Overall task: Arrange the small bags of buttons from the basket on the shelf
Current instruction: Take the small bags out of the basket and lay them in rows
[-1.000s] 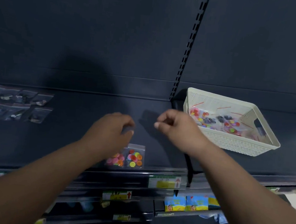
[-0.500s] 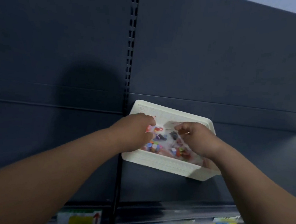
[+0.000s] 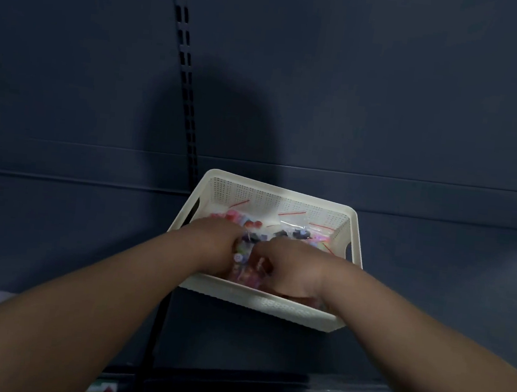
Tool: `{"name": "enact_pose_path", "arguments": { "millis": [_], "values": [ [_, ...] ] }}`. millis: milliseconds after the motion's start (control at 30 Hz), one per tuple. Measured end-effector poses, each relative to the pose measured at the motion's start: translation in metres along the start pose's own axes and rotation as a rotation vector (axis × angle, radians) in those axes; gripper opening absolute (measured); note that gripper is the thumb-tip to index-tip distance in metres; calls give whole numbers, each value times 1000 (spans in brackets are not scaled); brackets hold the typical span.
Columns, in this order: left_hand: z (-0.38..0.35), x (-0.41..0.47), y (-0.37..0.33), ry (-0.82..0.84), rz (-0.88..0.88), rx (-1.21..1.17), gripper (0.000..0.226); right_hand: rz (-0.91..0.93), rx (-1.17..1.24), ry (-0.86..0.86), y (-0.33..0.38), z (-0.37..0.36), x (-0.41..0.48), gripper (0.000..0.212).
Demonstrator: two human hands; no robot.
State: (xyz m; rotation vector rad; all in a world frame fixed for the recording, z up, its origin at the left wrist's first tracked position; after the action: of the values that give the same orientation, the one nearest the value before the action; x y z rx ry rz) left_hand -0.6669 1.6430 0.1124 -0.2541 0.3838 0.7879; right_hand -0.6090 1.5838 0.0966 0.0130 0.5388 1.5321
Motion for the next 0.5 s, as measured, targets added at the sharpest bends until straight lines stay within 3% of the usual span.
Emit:
{"name": "enact_pose_path", "arguments": {
  "millis": [133,200,333,433,500],
  "values": [
    [4,8,15,-69,56,-178,6,63,39,-108,2,6,5,4],
    [12,10,25,-115,87,-354,9,66,142,-147,-3,12,6,10],
    [24,6,39,-83,137,-869,2,-4,574,-266,-24,23,7,17],
    [20,2,46,52,201,-1153,6,-7,1090,-274,-22,23,7,13],
    [17,-3,44,142,215,-1286,6,5,1268,-304,-18,27,7,13]
  ]
}}
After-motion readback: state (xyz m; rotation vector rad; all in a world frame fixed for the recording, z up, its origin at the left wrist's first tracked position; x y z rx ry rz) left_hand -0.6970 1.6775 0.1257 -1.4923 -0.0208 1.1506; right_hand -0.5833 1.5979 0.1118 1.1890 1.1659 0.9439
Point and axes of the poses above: each hand's wrist, its own x-axis towards the middle knuckle, its own z-axis out of the back of the hand, y = z × x, the point moved 9 cm from there along x, towards the middle knuckle, and after that the axes turned 13 degrees about z, right-handed, at the moved point
